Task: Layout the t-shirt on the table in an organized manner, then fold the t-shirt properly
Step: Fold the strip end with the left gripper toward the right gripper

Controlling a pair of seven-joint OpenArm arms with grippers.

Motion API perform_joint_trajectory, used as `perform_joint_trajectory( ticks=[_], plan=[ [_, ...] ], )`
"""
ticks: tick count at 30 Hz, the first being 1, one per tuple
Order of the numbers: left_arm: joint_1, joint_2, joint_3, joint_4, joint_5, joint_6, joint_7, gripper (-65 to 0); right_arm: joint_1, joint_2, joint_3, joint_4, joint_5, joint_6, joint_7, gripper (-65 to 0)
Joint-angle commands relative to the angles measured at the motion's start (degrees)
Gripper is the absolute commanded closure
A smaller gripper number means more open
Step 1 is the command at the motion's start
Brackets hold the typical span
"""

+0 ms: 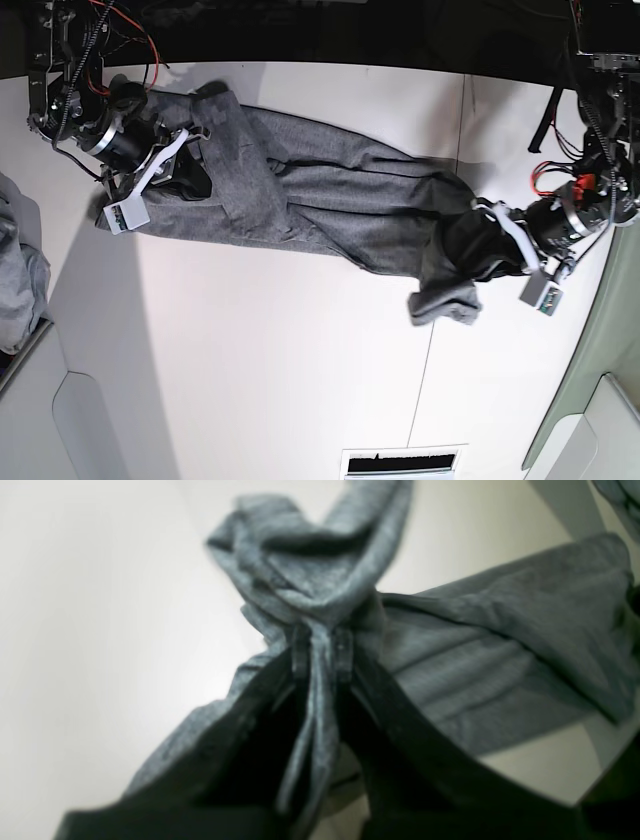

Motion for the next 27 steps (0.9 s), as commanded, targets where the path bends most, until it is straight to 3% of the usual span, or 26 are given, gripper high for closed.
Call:
perform_joint_trajectory(
  ticks=[1, 6, 11, 12, 15, 17, 20, 24, 27],
  plan=[
    [-0.8, 0.8, 1.7, 0.8, 1.1, -0.1, -1.7, 0.0, 0.5, 0.3, 0.5, 0.9, 1.0, 0.5, 1.3, -3.4],
    [-0.7, 8.0, 9.0, -0.7, 9.2, 1.9, -2.5, 0.0, 0.5, 0.3, 4.3, 0.9, 1.1, 0.5, 1.5, -20.9],
    [-0.7, 12.8, 9.7, -0.7, 10.5, 2.0, -2.9, 0.0, 0.4, 0.3, 10.3, 0.9, 1.4, 0.4, 1.4, -23.2],
    [-0.7, 13.5, 9.7, -0.7, 10.5, 2.0, -2.8, -3.7, 0.4, 0.3, 11.5, 0.9, 1.4, 0.4, 1.4, -23.2],
    [-0.5, 15.4, 9.7, -0.7, 10.5, 2.0, -2.9, -28.6, 0.4, 0.3, 14.4, 0.9, 1.3, 0.4, 1.2, -23.2],
    [-0.5, 16.5, 9.7, -0.7, 10.5, 2.0, -2.9, -37.4, 0.4, 0.3, 15.8, 0.9, 1.3, 0.4, 1.0, -23.2],
    [-0.5, 17.6, 9.8, -0.7, 9.2, 2.0, -2.2, -37.6, 0.4, 0.3, 16.9, 0.9, 1.3, -0.1, 1.0, -25.6],
    [-0.5, 17.4, 9.7, -0.7, 5.3, 1.7, -0.3, -37.6, 0.4, 0.5, 18.4, 0.9, -0.1, -2.3, 0.1, -39.8],
    [-0.8, 16.3, 9.1, -0.7, 5.2, 1.7, -0.3, -37.5, 0.3, 0.5, 20.9, 0.7, -1.3, -2.6, 0.1, -40.9]
  ],
)
